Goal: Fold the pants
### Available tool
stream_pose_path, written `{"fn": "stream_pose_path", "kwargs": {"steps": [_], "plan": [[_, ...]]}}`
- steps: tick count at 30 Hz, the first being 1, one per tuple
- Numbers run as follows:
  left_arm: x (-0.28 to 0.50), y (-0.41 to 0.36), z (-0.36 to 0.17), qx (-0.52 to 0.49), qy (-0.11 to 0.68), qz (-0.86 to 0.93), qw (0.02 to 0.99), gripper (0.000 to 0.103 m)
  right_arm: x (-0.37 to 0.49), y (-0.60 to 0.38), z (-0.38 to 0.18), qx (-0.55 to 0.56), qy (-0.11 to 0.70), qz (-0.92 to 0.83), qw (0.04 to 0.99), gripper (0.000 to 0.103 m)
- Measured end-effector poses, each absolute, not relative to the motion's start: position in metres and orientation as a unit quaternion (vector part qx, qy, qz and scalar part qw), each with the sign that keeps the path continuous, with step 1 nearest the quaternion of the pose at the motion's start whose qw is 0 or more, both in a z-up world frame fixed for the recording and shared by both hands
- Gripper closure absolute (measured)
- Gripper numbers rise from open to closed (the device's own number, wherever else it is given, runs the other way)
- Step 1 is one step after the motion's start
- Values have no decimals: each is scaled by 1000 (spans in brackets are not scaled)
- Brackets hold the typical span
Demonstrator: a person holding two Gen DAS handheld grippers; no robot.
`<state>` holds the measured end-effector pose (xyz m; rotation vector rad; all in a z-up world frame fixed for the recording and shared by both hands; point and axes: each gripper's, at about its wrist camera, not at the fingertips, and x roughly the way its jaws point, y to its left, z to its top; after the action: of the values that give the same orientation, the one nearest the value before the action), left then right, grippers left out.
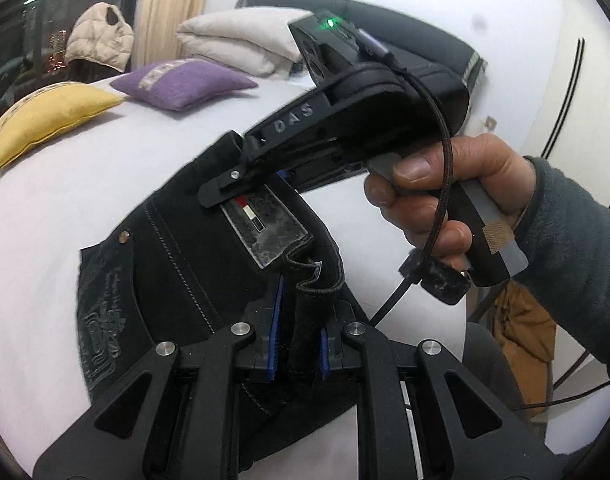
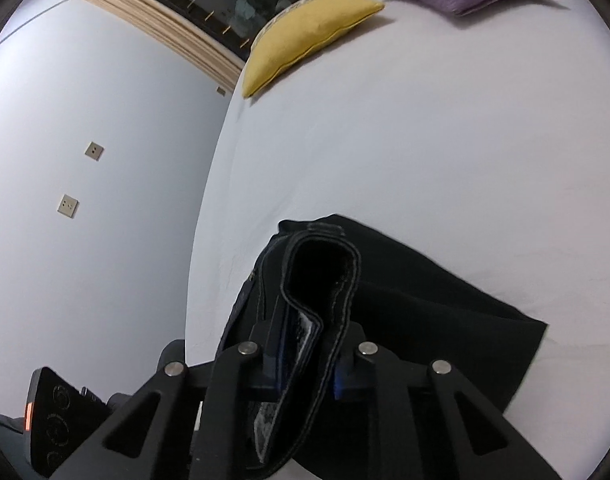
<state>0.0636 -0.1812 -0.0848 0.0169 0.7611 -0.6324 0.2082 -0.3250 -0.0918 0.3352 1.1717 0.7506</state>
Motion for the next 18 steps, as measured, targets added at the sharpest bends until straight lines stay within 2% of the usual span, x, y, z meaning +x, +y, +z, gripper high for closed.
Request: {"fn": "stream_pose_path", "kwargs": {"steps": [12, 18], "plan": [[88, -264, -153, 61, 423, -335, 840, 90, 183, -403, -168, 243, 541, 301, 746, 87], [91, -282, -172, 71, 426, -334, 838, 90, 177, -416, -175, 256, 531, 295, 752, 88]]}}
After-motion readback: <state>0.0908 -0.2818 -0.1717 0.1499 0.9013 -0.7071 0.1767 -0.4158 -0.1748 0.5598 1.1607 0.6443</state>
